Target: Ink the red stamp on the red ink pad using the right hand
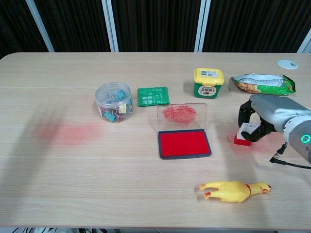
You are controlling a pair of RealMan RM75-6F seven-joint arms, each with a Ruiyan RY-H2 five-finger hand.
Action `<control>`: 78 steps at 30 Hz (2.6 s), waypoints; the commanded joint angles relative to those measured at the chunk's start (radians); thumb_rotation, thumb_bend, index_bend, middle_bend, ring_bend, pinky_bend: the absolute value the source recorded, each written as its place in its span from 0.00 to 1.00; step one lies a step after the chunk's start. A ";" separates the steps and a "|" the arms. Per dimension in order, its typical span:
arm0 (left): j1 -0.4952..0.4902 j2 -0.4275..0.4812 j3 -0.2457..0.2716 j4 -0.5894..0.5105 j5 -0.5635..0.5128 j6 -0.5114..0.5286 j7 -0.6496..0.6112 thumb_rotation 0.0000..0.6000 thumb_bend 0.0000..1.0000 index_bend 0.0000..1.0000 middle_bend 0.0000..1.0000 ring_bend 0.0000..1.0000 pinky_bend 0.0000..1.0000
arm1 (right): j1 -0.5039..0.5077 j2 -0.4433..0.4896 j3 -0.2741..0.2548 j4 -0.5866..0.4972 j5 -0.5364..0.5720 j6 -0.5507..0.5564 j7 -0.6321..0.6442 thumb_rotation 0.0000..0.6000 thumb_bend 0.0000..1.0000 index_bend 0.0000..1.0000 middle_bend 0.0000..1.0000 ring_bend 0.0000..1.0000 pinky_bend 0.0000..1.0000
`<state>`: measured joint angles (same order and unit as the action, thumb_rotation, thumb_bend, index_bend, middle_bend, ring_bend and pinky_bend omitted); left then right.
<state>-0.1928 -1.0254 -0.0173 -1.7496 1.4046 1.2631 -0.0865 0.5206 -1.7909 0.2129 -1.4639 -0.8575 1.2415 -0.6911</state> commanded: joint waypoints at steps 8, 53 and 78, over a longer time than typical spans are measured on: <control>0.001 0.000 0.000 -0.001 0.000 0.002 0.002 1.00 0.00 0.00 0.00 0.00 0.00 | 0.001 0.000 -0.001 0.000 0.000 0.001 0.001 1.00 0.43 0.52 0.43 0.23 0.24; -0.001 0.003 0.002 -0.004 0.000 -0.003 -0.004 1.00 0.00 0.00 0.00 0.00 0.00 | 0.008 -0.009 -0.004 0.013 0.019 -0.001 -0.013 1.00 0.48 0.56 0.47 0.26 0.24; 0.001 0.003 0.002 -0.004 0.005 0.001 -0.006 1.00 0.00 0.00 0.00 0.00 0.00 | -0.010 0.062 -0.044 -0.044 -0.149 -0.002 0.117 1.00 0.55 0.74 0.64 0.51 0.46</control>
<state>-0.1920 -1.0225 -0.0149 -1.7532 1.4100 1.2641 -0.0927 0.5144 -1.7449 0.1772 -1.4932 -0.9806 1.2455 -0.5998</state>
